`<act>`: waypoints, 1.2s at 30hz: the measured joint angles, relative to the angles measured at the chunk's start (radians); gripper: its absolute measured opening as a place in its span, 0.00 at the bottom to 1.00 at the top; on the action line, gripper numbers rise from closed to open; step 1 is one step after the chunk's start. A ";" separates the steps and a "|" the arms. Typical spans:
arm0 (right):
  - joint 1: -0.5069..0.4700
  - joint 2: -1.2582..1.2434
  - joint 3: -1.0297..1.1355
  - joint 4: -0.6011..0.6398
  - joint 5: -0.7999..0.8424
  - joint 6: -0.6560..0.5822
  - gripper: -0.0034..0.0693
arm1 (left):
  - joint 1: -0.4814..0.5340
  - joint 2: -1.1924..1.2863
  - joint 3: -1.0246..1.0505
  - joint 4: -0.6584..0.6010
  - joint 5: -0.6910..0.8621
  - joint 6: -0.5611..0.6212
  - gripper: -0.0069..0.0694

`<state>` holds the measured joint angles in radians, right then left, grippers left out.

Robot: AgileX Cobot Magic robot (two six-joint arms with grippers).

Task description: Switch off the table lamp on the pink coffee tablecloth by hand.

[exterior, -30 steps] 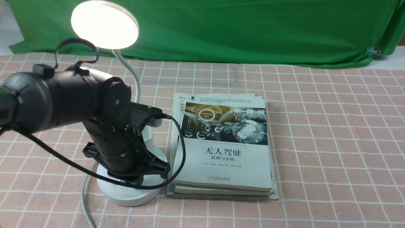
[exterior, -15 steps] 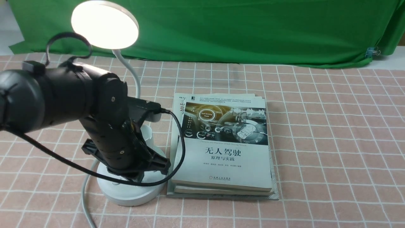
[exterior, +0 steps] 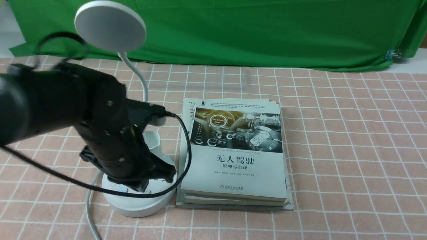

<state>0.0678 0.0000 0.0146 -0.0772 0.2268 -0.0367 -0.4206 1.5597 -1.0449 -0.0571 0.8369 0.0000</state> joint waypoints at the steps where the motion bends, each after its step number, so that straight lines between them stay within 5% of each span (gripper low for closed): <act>1: 0.000 0.000 0.000 0.000 0.000 0.000 0.38 | 0.000 -0.037 0.020 -0.001 -0.012 0.000 0.08; 6: 0.000 0.000 0.000 0.000 0.000 0.000 0.38 | 0.000 -0.250 0.156 -0.028 -0.123 0.000 0.08; 16: 0.000 0.000 0.000 0.000 0.000 0.000 0.38 | 0.000 -0.813 0.656 -0.110 -0.629 0.000 0.08; 23: 0.000 0.000 0.000 0.000 0.000 0.000 0.38 | 0.000 -1.038 0.813 -0.130 -0.656 0.000 0.09; 36: 0.000 0.000 0.000 0.000 0.000 0.000 0.38 | 0.000 -1.065 0.860 -0.076 -0.658 0.011 0.09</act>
<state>0.0678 0.0000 0.0146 -0.0772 0.2268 -0.0367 -0.4206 0.4949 -0.1847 -0.1332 0.1789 0.0107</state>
